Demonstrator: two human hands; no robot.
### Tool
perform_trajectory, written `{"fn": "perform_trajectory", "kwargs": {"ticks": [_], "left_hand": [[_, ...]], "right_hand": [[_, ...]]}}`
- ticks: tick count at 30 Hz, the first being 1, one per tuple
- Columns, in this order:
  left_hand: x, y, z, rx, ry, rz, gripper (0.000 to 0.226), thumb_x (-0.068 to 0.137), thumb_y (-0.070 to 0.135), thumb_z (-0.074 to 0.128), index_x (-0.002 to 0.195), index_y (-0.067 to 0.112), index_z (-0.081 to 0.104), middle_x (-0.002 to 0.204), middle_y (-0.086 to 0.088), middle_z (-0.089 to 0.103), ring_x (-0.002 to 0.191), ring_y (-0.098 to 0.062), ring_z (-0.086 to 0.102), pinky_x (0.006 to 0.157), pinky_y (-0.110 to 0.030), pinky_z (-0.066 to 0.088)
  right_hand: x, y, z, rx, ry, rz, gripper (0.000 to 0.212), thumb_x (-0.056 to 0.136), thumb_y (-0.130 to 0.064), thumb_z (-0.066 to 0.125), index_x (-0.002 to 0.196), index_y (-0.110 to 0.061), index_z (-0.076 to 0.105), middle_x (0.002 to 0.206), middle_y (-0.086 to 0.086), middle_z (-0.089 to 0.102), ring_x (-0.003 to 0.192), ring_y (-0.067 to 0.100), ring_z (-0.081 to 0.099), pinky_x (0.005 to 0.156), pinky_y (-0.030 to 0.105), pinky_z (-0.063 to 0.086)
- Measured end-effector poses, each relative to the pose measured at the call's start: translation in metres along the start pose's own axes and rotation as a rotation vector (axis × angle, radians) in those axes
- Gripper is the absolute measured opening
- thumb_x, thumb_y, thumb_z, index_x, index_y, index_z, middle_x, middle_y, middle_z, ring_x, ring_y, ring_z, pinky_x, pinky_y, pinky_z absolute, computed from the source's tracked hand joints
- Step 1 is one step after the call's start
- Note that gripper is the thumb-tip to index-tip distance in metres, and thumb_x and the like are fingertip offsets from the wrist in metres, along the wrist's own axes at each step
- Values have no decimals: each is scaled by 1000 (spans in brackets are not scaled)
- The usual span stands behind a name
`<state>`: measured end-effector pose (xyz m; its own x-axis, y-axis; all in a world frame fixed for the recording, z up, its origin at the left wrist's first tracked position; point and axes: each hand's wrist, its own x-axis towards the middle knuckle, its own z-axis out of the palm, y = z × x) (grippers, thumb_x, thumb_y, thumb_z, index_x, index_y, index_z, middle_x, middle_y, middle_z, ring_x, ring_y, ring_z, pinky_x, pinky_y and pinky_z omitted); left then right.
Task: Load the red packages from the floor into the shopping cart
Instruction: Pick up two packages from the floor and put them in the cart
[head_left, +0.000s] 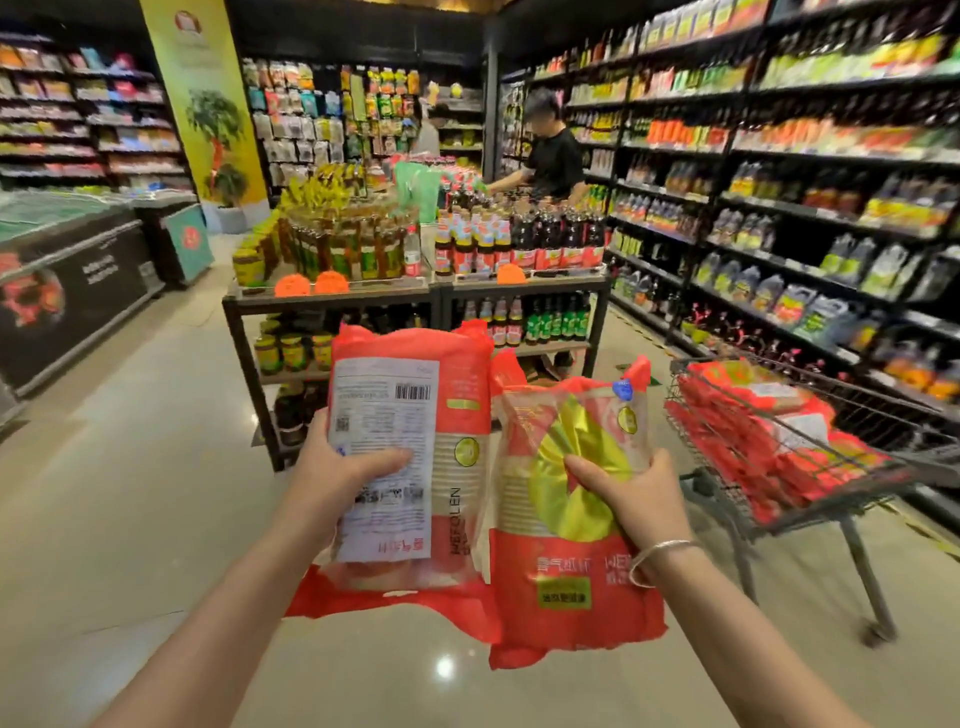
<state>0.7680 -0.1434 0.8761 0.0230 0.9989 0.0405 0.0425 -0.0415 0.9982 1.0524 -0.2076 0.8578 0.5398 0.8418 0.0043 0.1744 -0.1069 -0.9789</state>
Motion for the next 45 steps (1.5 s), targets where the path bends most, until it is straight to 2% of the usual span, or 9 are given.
{"fn": "perform_trajectory", "kwargs": {"ticks": [4, 7, 13, 21, 25, 29, 33, 38, 45], "left_hand": [[96, 8, 44, 31, -132, 17, 94, 40, 33, 91, 124, 16, 52, 110, -8, 72, 94, -23, 73, 83, -50, 58], [159, 15, 84, 38, -215, 40, 74, 54, 16, 92, 118, 18, 54, 105, -6, 73, 87, -15, 74, 78, -41, 59], [270, 16, 180, 42, -422, 63, 81, 53, 22, 89, 125, 19, 53, 112, -1, 71, 96, -15, 71, 77, -32, 55], [366, 10, 346, 22, -620, 88, 56, 69, 2, 84, 106, 30, 52, 101, 7, 68, 85, -4, 68, 61, -14, 52], [409, 12, 435, 24, -693, 88, 55, 71, 0, 82, 101, 33, 50, 99, 10, 65, 86, -2, 65, 74, -25, 53], [458, 15, 511, 48, -758, 76, 76, 63, 14, 91, 125, 21, 47, 116, 0, 66, 102, -17, 67, 91, -42, 54], [504, 13, 581, 93, -843, 98, 74, 56, 19, 87, 123, 13, 56, 111, -4, 73, 100, -21, 71, 90, -46, 55], [552, -1, 666, 82, -904, 54, 77, 59, 16, 91, 124, 16, 50, 111, -2, 71, 96, -17, 70, 77, -28, 55], [614, -16, 800, 121, -1063, 98, 63, 64, 9, 89, 117, 17, 56, 103, 0, 74, 85, -8, 73, 62, -17, 54]], "right_hand": [[77, -7, -1, -11, 122, 14, 75, 59, -32, 92, 113, -11, 44, 105, 4, 60, 96, 23, 60, 84, 41, 51], [126, -9, -6, -6, 204, 35, 77, 59, -28, 93, 117, -8, 46, 112, 9, 61, 102, 26, 61, 86, 40, 50], [208, -5, -37, -12, 420, 88, 70, 64, -22, 91, 114, 0, 47, 104, 8, 58, 92, 20, 55, 63, 29, 38], [316, 26, -101, 13, 620, 174, 97, 40, -55, 93, 112, -11, 47, 111, 8, 63, 100, 26, 63, 89, 47, 53], [389, 52, -151, 4, 684, 208, 114, 28, -72, 88, 118, -11, 52, 112, 10, 67, 98, 28, 67, 84, 51, 57], [447, 43, -185, 30, 732, 242, 93, 45, -49, 94, 114, -10, 45, 107, 11, 62, 93, 28, 66, 82, 52, 57], [504, 57, -215, 23, 758, 282, 116, 26, -68, 88, 117, -12, 44, 114, 9, 58, 97, 29, 66, 82, 52, 57], [563, 70, -250, 46, 801, 310, 84, 60, -39, 91, 120, -8, 41, 104, 5, 59, 91, 22, 62, 77, 39, 53], [648, 97, -297, 93, 966, 338, 53, 67, -23, 89, 98, -12, 48, 94, 6, 62, 79, 15, 60, 60, 30, 45]]}}
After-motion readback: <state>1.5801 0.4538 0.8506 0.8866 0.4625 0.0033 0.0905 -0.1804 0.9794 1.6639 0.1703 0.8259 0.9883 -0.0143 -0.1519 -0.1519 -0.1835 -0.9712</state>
